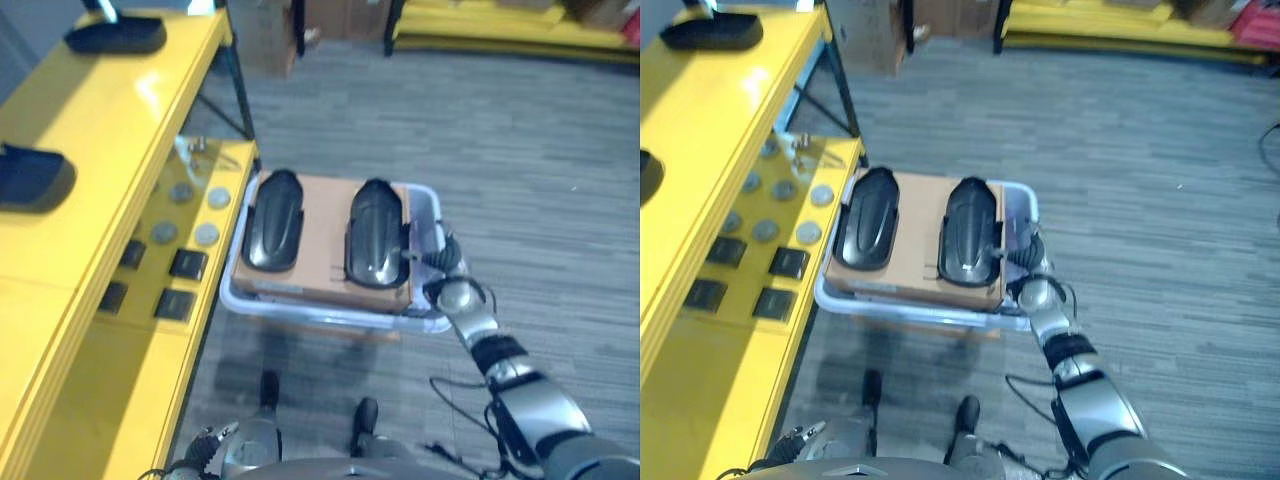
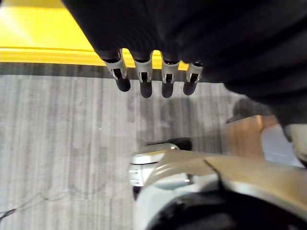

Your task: Move parts from the plastic box to the shelf.

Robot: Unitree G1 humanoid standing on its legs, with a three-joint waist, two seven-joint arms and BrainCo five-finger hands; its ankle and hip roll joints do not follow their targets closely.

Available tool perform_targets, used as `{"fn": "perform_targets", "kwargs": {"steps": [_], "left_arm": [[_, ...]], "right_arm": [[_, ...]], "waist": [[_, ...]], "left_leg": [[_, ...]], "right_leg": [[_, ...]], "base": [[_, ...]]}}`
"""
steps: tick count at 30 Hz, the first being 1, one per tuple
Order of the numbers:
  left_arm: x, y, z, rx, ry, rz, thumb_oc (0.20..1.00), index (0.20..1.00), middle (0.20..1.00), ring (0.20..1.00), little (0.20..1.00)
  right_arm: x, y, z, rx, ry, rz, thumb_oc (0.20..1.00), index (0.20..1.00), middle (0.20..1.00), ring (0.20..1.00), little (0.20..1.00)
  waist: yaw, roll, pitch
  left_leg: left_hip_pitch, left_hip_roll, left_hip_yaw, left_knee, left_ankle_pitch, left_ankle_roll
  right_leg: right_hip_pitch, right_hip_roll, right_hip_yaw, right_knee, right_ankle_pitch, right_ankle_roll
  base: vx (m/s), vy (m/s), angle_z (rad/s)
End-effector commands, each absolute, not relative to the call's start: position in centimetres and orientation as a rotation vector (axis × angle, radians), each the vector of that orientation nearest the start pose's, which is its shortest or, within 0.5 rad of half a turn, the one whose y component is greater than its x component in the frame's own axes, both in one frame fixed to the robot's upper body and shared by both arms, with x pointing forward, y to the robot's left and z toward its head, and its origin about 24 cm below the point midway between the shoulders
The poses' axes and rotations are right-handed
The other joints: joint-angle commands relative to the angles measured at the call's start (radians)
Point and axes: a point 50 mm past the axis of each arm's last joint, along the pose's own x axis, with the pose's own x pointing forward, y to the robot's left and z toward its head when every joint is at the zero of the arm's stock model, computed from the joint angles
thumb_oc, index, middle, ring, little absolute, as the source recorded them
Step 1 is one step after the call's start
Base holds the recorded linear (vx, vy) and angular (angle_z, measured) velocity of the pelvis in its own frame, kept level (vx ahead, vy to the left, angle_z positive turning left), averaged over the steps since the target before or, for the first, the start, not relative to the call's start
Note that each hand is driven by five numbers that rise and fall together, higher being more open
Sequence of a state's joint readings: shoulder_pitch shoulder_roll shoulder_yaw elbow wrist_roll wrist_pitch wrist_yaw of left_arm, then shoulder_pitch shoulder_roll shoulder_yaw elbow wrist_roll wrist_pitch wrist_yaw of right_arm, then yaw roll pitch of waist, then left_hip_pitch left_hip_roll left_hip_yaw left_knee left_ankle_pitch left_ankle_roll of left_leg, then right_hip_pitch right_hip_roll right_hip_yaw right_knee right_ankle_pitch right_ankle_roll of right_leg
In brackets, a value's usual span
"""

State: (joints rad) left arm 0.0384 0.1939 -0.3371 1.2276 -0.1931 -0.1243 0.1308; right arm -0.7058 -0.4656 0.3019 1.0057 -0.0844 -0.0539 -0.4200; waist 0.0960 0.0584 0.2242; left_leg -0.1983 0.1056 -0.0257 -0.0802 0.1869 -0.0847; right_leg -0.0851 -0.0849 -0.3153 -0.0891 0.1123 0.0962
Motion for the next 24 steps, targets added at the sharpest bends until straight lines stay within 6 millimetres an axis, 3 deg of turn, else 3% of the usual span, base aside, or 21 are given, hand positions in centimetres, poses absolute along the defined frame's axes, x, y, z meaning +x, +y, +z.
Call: {"fn": "perform_targets", "kwargs": {"steps": [1,6,7,8,10,11,15,20,21,24], "left_arm": [[10.0,20.4,-16.3,0.330,1.102,0.035,1.000,1.000,1.000,1.000,1.000],[13.2,19.3,-15.3,0.326,0.976,-0.002,1.000,1.000,1.000,1.000,1.000],[13.2,19.3,-15.3,0.325,0.975,-0.002,1.000,1.000,1.000,1.000,1.000],[15.0,18.3,-14.5,0.311,0.904,-0.040,1.000,1.000,1.000,1.000,1.000],[15.5,17.9,-14.3,0.305,0.885,-0.057,1.000,1.000,1.000,1.000,1.000],[16.4,17.2,-14.0,0.305,0.861,-0.097,1.000,1.000,1.000,1.000,1.000],[16.9,16.3,-13.9,0.331,0.849,-0.137,1.000,1.000,1.000,1.000,1.000],[16.2,16.9,-14.2,0.342,0.869,-0.115,1.000,1.000,1.000,1.000,1.000],[16.1,17.5,-14.1,0.346,0.867,-0.089,1.000,1.000,1.000,1.000,1.000],[16.1,19.3,-13.6,0.334,0.833,-0.003,1.000,1.000,1.000,1.000,1.000]], "right_arm": [[37.4,-25.4,9.5,-0.767,0.053,-0.411,1.000,1.000,1.000,1.000,1.000],[38.4,-27.9,11.7,-0.855,0.158,-0.505,1.000,1.000,1.000,1.000,1.000],[38.4,-27.9,11.8,-0.855,0.157,-0.505,1.000,1.000,1.000,1.000,1.000],[38.1,-29.1,12.0,-0.896,0.208,-0.536,1.000,1.000,1.000,1.000,1.000],[37.9,-29.5,11.8,-0.909,0.240,-0.534,1.000,1.000,1.000,1.000,1.000],[37.6,-30.0,11.1,-0.923,0.307,-0.513,0.200,0.200,0.200,0.200,0.200],[36.5,-30.3,8.7,-0.878,0.408,-0.518,0.200,0.200,0.200,0.200,0.200],[35.2,-30.1,5.9,-0.852,0.478,-0.496,0.200,0.200,0.200,0.200,0.200],[34.3,-30.5,4.6,-0.809,0.517,-0.505,0.200,0.200,0.200,0.200,0.200],[32.6,-31.9,3.1,-0.756,0.548,-0.546,0.200,0.200,0.200,0.200,0.200]], "waist": [[0.049,-0.046,0.050],[0.083,-0.041,0.091],[0.081,-0.041,0.090],[0.099,-0.035,0.103],[0.106,-0.032,0.105],[0.114,-0.031,0.103],[0.119,-0.026,0.088],[0.113,-0.020,0.065],[0.112,-0.020,0.049],[0.108,-0.021,0.011]], "left_leg": [[0.089,0.001,-0.055,-0.007,-0.154,0.012],[-0.025,0.000,-0.106,-0.007,-0.114,-0.005],[-0.028,0.000,-0.107,-0.007,-0.114,-0.005],[-0.059,-0.002,-0.122,-0.007,-0.101,-0.011],[-0.064,0.001,-0.125,-0.007,-0.100,-0.015],[-0.084,0.002,-0.134,-0.007,-0.096,-0.019],[-0.083,-0.006,-0.144,-0.007,-0.097,-0.019],[-0.061,-0.012,-0.147,-0.007,-0.106,-0.017],[-0.044,-0.013,-0.146,-0.007,-0.112,-0.017],[0.005,-0.010,-0.141,-0.007,-0.125,-0.017]], "right_leg": [[-0.044,-0.061,0.012,0.002,-0.035,0.047],[-0.117,-0.064,-0.025,0.002,-0.019,0.054],[-0.119,-0.064,-0.026,0.002,-0.019,0.054],[-0.140,-0.063,-0.038,0.002,-0.017,0.055],[-0.144,-0.061,-0.043,0.002,-0.019,0.056],[-0.155,-0.061,-0.051,0.002,-0.021,0.059],[-0.141,-0.070,-0.072,0.002,-0.026,0.060],[-0.111,-0.079,-0.082,0.002,-0.033,0.059],[-0.091,-0.082,-0.084,0.002,-0.038,0.059],[-0.038,-0.085,-0.092,0.002,-0.051,0.060]], "base": [[-0.08,-0.028,0.28],[-0.07,-0.024,0.27],[-0.06,-0.012,0.20],[-0.04,-0.017,0.16],[-0.03,-0.015,0.15],[-0.01,-0.006,0.12],[0.01,0.015,0.10],[0.03,0.027,0.09],[0.02,0.005,0.07],[0.05,-0.017,0.15]]}}
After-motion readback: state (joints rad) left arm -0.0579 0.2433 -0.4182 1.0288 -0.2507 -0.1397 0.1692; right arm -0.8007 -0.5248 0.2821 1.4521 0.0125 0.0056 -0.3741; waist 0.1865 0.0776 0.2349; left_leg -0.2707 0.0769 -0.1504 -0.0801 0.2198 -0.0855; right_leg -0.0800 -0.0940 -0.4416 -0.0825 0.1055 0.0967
